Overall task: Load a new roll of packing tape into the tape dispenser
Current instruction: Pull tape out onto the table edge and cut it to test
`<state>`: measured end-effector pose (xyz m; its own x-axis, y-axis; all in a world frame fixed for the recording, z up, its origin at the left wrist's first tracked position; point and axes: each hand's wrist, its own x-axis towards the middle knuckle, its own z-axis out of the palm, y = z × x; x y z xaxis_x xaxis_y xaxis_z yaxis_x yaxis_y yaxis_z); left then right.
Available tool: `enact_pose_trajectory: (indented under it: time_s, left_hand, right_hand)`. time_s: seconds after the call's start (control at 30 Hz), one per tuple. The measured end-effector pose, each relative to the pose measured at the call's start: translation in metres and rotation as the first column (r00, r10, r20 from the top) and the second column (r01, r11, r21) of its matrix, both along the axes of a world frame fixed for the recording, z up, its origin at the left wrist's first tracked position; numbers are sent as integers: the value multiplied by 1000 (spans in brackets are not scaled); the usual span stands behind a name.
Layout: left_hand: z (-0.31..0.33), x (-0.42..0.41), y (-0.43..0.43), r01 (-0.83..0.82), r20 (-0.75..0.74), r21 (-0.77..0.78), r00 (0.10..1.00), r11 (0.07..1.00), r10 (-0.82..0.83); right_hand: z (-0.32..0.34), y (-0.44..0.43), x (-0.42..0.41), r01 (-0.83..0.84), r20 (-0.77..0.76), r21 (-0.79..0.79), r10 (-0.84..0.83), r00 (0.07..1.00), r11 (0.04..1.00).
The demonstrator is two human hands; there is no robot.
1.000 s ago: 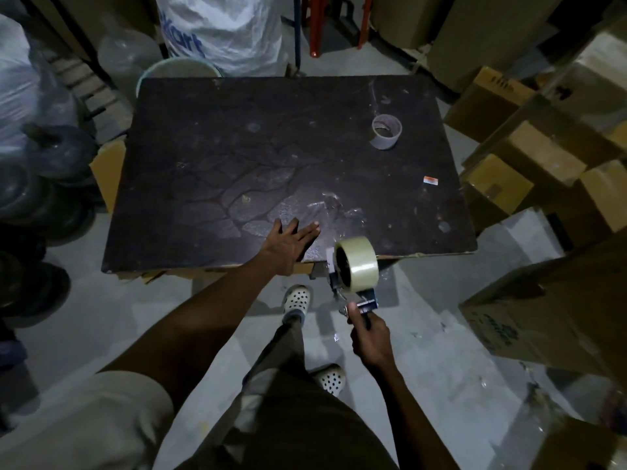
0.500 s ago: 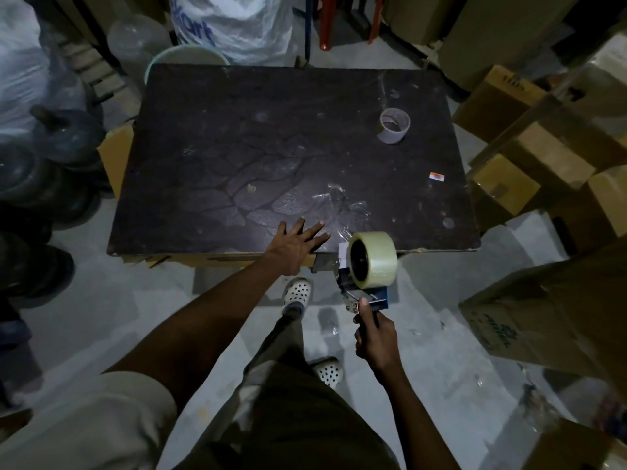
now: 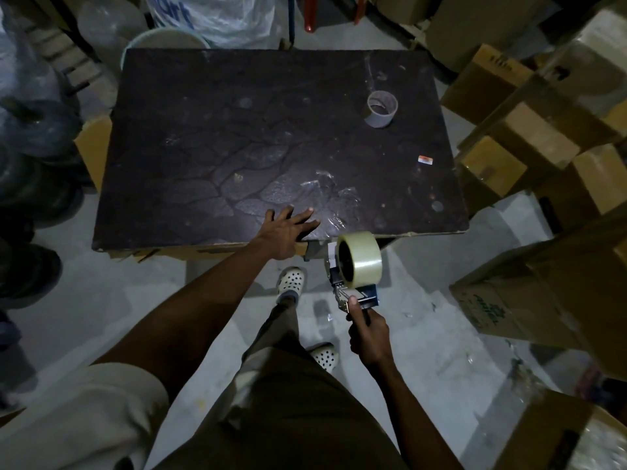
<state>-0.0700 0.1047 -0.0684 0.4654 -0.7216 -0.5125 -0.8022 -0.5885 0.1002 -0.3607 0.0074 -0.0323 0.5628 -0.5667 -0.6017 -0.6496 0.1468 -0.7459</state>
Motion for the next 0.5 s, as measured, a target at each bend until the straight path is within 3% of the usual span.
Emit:
enact_pose_trajectory:
  time_s: [0.17, 0.33, 0.5]
  left_hand:
    - [-3, -1, -1, -9, 0, -10, 1000, 1000, 9]
    - [-1, 0, -3, -34, -38, -2, 999, 999, 34]
    - [-3, -4, -6, -83, -57, -25, 995, 996, 81]
  right_hand:
    - [5, -3, 3, 103, 34, 175, -111, 993, 979]
    - [-18, 7, -32, 162, -342, 264, -65, 938, 951]
    - [-13, -3, -67, 216, -329, 184, -147, 933, 959]
